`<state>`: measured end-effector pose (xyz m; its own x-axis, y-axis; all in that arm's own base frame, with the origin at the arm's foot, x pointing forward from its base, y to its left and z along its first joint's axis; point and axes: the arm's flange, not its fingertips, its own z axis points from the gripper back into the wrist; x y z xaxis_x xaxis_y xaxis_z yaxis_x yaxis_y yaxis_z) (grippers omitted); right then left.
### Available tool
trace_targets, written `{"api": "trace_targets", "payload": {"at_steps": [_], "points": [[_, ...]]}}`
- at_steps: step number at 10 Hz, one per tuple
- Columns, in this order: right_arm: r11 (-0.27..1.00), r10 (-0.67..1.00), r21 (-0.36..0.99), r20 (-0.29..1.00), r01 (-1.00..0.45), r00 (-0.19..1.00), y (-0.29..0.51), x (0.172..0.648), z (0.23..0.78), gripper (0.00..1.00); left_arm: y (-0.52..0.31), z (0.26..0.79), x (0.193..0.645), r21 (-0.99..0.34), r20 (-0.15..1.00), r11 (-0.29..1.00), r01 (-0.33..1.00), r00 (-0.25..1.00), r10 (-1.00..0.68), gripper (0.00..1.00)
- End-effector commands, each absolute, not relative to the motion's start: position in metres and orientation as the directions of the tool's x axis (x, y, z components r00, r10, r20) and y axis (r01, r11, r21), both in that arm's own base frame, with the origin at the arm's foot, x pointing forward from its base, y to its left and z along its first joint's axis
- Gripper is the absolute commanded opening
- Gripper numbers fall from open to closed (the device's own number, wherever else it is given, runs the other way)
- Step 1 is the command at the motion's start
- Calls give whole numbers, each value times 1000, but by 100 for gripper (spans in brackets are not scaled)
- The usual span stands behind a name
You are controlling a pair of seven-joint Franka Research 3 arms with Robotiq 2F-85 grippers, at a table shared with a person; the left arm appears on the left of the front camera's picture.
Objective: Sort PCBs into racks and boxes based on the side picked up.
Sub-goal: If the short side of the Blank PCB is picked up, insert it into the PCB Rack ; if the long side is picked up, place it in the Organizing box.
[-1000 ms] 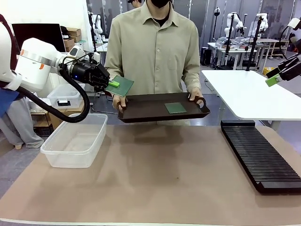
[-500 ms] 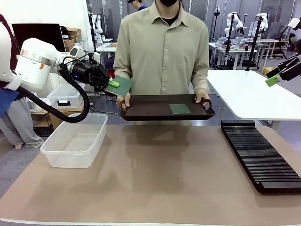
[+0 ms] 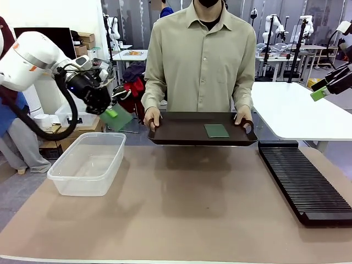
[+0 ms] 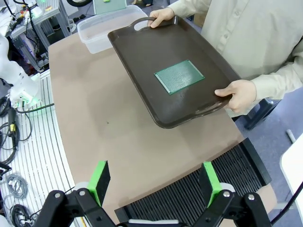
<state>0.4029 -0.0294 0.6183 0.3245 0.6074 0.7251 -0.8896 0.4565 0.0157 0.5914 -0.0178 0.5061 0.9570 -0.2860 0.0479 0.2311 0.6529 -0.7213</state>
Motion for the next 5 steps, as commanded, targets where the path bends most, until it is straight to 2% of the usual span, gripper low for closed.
{"api": "trace_targets", "payload": {"at_steps": [1,2,5], "points": [[440,601,22,736,-898,312,-29,404,618,100,-11,495,582,-555,-38,818,151,978,-206,3],[440,601,22,736,-898,312,-29,404,618,100,-4,483,576,-510,-68,851,129,980,-189,3],[440,601,22,736,-898,312,-29,404,618,100,8,444,566,-451,-23,883,131,987,-158,3]]}}
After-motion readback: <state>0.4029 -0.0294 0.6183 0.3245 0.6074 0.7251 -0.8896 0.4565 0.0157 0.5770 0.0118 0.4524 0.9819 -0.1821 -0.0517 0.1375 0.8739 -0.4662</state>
